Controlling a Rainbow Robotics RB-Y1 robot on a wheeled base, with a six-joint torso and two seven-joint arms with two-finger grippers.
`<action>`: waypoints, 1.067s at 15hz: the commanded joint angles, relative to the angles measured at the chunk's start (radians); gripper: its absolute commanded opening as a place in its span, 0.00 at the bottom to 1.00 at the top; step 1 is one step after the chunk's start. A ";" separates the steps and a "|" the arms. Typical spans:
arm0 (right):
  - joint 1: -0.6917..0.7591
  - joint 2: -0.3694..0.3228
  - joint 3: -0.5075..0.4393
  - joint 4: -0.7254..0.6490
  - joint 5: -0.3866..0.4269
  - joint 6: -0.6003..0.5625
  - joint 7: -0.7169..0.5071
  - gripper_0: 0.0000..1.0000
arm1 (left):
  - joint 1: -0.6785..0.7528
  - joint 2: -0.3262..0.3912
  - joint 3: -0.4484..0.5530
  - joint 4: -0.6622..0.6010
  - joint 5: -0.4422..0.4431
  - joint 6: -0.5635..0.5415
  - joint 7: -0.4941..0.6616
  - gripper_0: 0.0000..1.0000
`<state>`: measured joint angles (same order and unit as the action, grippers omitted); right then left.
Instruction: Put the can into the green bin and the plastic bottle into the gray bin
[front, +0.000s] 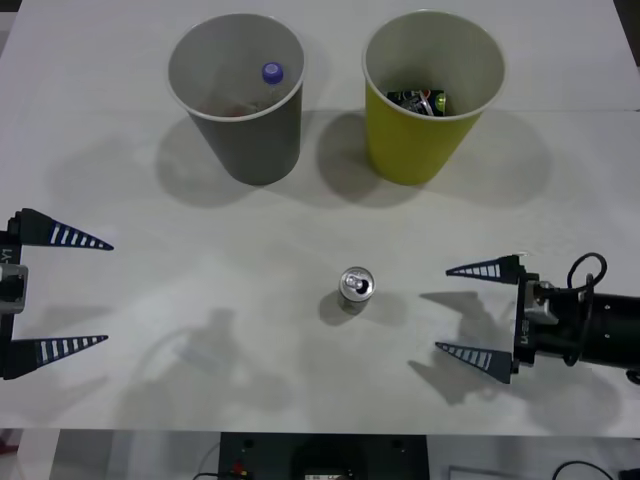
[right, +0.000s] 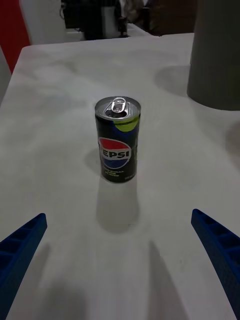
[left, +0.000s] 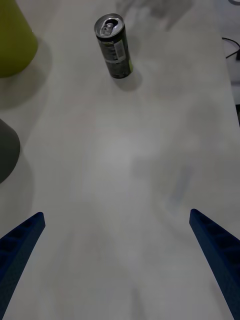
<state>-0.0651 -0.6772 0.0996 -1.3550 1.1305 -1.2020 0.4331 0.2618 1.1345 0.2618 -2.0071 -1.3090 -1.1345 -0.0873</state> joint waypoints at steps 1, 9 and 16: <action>-0.045 0.065 0.000 0.088 -0.008 -0.028 0.006 1.00 | 0.000 0.000 0.000 0.000 0.000 0.000 0.000 1.00; -0.157 0.188 0.011 0.270 -0.006 -0.056 0.061 1.00 | 0.000 0.000 0.000 0.000 0.000 0.000 0.000 1.00; -0.182 0.237 0.074 0.270 -0.008 0.033 0.072 1.00 | 0.000 0.000 0.000 0.000 0.000 0.000 0.000 1.00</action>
<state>-0.2438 -0.4427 0.1649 -1.0842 1.1236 -1.1784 0.5045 0.2618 1.1345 0.2618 -2.0071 -1.3090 -1.1345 -0.0873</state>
